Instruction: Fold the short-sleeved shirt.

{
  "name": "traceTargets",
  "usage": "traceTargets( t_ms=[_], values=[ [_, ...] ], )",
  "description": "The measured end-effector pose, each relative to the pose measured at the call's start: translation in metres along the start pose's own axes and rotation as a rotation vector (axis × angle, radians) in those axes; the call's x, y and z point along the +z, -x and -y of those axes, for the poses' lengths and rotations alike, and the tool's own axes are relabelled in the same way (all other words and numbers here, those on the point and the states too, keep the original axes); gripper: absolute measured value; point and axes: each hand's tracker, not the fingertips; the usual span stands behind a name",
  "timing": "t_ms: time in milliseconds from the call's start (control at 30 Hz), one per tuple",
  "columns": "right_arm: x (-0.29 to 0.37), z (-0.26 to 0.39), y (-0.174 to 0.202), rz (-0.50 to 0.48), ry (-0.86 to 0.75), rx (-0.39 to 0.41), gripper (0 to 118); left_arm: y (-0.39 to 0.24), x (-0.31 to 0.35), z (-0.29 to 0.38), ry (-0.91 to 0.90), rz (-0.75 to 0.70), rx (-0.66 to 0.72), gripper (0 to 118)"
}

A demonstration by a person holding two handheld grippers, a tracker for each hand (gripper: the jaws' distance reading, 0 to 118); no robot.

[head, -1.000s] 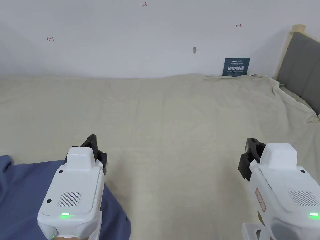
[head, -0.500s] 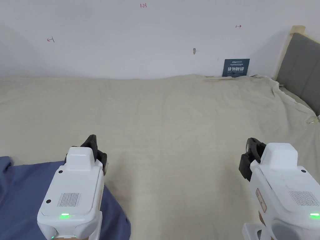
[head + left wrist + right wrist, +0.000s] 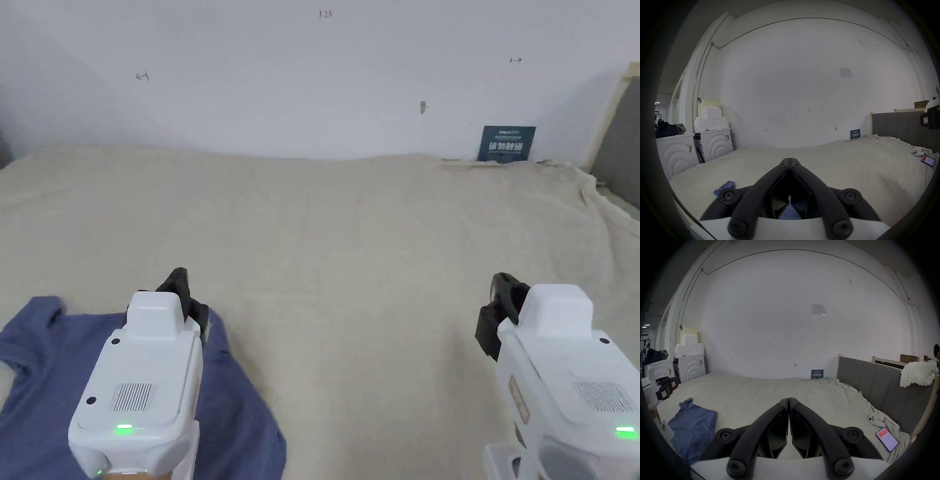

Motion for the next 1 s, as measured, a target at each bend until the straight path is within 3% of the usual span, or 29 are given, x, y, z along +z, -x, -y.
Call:
traceTargets(
  t_ms=[600,1000],
  values=[
    [-0.007,-0.009,0.145,-0.351,-0.026,-0.001,1,0.145,0.074,0.009,0.045,-0.354,-0.023,0],
    [0.006,0.0,0.196,-0.471,-0.01,0.014,1,0.188,0.116,0.02,0.087,-0.464,-0.024,0]
  ],
)
